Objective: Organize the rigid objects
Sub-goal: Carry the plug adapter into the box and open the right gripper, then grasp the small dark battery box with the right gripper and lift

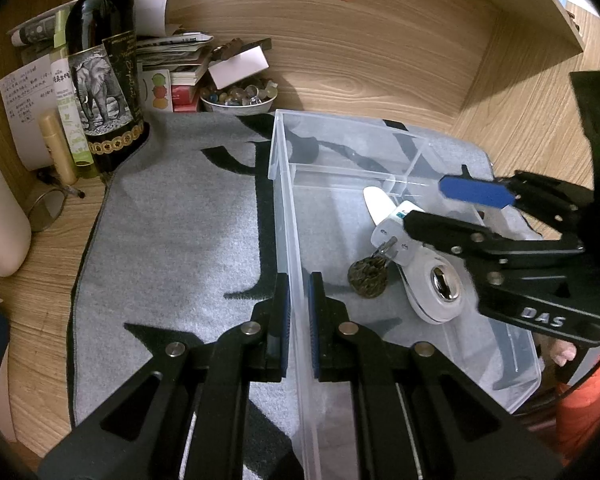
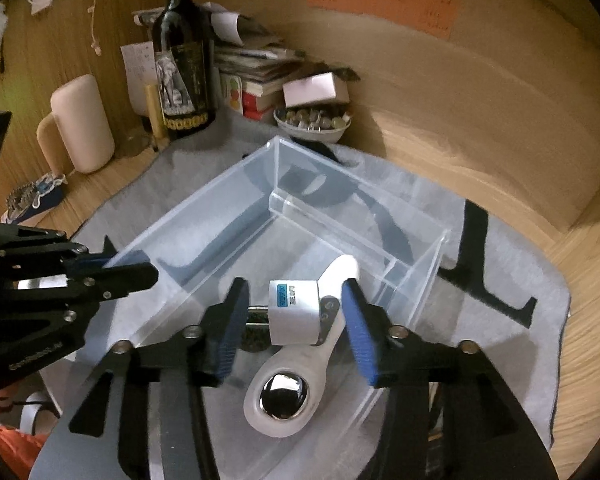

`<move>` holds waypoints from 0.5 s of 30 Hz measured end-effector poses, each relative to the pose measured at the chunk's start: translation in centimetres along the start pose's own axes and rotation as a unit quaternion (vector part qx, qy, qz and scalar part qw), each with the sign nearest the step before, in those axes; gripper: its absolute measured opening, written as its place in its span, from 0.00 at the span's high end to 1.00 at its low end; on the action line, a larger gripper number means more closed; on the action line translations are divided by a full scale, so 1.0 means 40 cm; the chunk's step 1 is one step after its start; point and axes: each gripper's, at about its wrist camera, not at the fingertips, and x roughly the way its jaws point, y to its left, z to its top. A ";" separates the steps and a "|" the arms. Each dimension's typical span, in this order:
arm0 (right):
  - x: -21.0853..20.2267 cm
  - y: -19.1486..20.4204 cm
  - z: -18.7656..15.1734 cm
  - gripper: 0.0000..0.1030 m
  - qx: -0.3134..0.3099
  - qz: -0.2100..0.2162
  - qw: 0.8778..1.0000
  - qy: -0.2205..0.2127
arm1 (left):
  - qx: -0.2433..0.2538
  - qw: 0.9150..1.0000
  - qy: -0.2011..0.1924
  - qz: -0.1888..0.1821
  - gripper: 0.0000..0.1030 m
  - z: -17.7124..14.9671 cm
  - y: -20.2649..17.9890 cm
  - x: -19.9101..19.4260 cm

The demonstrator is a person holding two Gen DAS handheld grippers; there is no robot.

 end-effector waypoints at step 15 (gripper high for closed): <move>-0.156 -0.102 -0.003 0.23 0.052 -0.064 0.993 -0.084 | 0.000 1.000 0.000 -0.001 0.92 0.000 0.000 0.000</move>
